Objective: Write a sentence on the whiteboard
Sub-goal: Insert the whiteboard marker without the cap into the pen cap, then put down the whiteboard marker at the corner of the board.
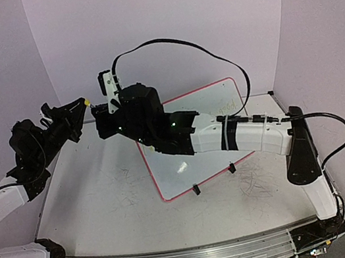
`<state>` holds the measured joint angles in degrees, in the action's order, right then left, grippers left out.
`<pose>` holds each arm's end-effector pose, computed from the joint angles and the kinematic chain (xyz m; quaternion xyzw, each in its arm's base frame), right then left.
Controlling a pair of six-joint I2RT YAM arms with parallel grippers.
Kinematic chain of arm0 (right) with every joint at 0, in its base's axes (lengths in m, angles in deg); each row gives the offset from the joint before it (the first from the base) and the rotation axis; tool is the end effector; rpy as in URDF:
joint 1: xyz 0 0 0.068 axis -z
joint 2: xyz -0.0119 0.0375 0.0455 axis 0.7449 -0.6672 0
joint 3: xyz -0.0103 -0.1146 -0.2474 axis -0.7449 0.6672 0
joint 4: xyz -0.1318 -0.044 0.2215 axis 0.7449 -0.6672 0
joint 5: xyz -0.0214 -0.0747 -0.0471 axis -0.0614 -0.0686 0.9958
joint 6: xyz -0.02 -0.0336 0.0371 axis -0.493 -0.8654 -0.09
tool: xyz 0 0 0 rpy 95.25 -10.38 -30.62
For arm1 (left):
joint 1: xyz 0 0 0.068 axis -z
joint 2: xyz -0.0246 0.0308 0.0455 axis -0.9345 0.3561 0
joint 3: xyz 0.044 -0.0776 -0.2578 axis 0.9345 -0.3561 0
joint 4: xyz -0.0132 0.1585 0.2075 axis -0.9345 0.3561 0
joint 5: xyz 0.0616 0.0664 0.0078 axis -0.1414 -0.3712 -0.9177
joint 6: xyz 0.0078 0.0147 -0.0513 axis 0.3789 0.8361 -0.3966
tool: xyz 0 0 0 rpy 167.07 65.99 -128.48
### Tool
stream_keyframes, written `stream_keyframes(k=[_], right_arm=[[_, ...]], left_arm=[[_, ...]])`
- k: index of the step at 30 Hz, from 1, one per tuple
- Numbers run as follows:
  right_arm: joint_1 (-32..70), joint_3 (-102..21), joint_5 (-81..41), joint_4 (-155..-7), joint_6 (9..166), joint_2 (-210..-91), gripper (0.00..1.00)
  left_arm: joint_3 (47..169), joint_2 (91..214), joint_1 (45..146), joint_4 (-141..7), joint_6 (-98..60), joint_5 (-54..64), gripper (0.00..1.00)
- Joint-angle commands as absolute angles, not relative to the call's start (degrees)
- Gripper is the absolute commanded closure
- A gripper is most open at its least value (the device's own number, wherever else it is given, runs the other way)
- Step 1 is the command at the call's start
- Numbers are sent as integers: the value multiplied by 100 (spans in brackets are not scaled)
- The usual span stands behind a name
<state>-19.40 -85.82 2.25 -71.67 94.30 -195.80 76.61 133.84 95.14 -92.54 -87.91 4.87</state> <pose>0.2120 0.4899 0.3711 -0.2266 0.6465 0.4055 0.6052 0.2067 -0.1064 0.3473 -0.2406 0.5831 -0.6485 0.4260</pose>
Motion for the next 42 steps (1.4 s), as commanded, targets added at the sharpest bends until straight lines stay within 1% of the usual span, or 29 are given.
stream_keyframes(k=[1, 3, 5, 10, 13, 15, 17, 20, 23, 25, 26, 30, 31, 33, 36, 38, 40, 42], right_arm=[[-1887, -9174, 897, -7103, 8923, -19971, 100], [-1873, -9285, 738, -7019, 8826, -19996, 100], [-1807, -9254, 285, -6910, 8888, -19945, 100], [-1277, -8953, -1758, -6423, 9787, -19684, 100], [-1124, -9169, -2501, -6410, 10198, -19736, 100], [-1101, -9396, -2506, -6569, 10319, -19847, 100], [-1125, -9730, -2255, -6918, 10133, -19991, 100], [-1222, -9738, -1825, -7261, 9642, -19924, 100], [-1209, -8892, -1827, -7155, 9475, -19342, 100], [-1143, -8014, -1880, -6831, 9523, -18812, 100], [-1069, -7628, -1959, -6713, 9600, -18482, 100], [-714, -6136, -2025, -6512, 9671, -17181, 100], [-603, -5768, -2015, -6499, 9637, -16849, 100], [-387, -5119, -1725, -6688, 9581, -16104, 100], [146, -4150, -966, -7442, 9636, -14921, 100], [546, -3489, -185, -8033, 9712, -14158, 100], [876, -2856, 905, -8822, 9766, -13413, 100], [1199, -2295, 1446, -9350, 9918, -13004, 100]], left_arm=[[7637, 13259, 10147, -9538, -8276, 923, 100], [7692, 13339, 10368, -9547, -8080, 940, 100], [7702, 13436, 10558, -9554, -7968, 998, 100], [7475, 13438, 11000, -9557, -7837, 1031, 100], [7413, 13417, 11196, -9559, -7788, 925, 100], [7468, 13496, 11329, -9552, -7707, 852, 100], [7557, 13584, 11447, -9554, -7619, 813, 100], [7645, 13632, 11494, -9546, -7514, 695, 100], [7640, 13424, 11477, -9526, -7377, 242, 100], [7712, 13259, 11449, -9450, -7188, -59, 100], [7788, 13184, 11435, -9383, -7073, -160, 97], [8149, 12995, 11393, -9097, -6489, -461, 62], [8228, 12943, 11391, -9020, -6351, -529, 55], [8380, 12859, 11375, -8736, -6098, -647, 47], [8562, 12806, 11358, -8324, -5783, -728, 36], [8640, 12802, 11353, -8143, -5636, -745, 29], [8710, 12820, 11353, -8028, -5476, -761, 23], [8792, 12840, 11342, -7858, -5289, -827, 17]])
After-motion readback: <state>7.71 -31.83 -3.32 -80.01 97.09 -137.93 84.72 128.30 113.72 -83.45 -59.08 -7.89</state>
